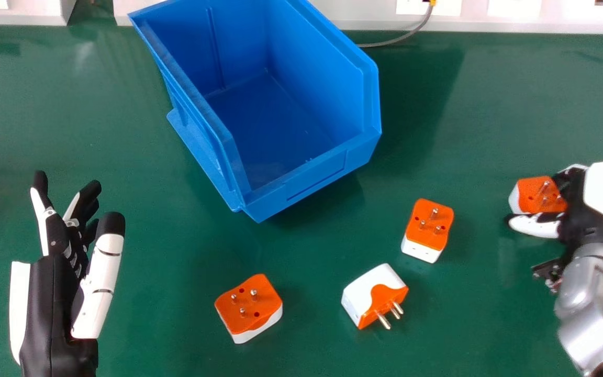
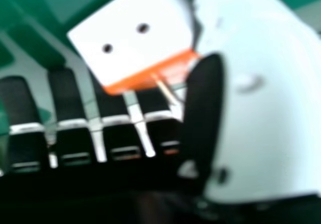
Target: Pick all objects and put in blue box
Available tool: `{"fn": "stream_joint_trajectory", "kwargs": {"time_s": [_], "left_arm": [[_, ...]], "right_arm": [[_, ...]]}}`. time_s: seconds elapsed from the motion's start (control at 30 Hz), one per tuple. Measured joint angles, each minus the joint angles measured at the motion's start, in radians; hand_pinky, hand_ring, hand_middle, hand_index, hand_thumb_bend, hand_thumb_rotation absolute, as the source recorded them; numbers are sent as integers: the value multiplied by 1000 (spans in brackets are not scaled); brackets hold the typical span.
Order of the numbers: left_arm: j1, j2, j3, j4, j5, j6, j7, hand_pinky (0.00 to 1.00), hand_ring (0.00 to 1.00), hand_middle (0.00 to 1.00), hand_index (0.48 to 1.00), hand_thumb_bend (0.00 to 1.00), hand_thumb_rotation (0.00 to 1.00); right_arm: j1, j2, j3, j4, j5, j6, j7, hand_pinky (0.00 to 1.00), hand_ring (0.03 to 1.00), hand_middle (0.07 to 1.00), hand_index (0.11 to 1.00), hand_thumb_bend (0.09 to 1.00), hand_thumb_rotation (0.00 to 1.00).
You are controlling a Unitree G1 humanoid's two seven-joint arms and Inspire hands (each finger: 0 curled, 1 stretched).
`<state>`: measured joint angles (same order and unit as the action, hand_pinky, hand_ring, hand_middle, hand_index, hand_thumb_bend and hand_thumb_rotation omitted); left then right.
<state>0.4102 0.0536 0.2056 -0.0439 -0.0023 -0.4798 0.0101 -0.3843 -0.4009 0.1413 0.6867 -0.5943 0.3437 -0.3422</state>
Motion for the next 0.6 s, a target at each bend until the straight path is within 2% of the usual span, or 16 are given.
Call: {"fn": "stream_joint_trajectory", "kwargs": {"time_s": [0.13,0.17,0.27,0.6], "left_arm": [[-6,0,-3,-2,0,4,-7,909,926,914,916,589,775],[-8,1,-3,-2,0,4,-7,906,925,913,915,593,779],[-8,4,-2,-2,0,4,-10,903,924,911,915,611,767],[-11,4,-1,-3,0,11,-13,900,920,909,908,619,760]], "right_arm": [[14,-15,-21,-11,31,-46,-5,360,471,554,624,377,93],[16,-19,-22,-10,35,-51,-5,355,465,548,561,432,113],[18,-22,-23,-8,46,-59,-4,355,464,547,507,479,124],[29,-25,-37,-10,91,-93,-9,366,475,558,493,492,122]]}}
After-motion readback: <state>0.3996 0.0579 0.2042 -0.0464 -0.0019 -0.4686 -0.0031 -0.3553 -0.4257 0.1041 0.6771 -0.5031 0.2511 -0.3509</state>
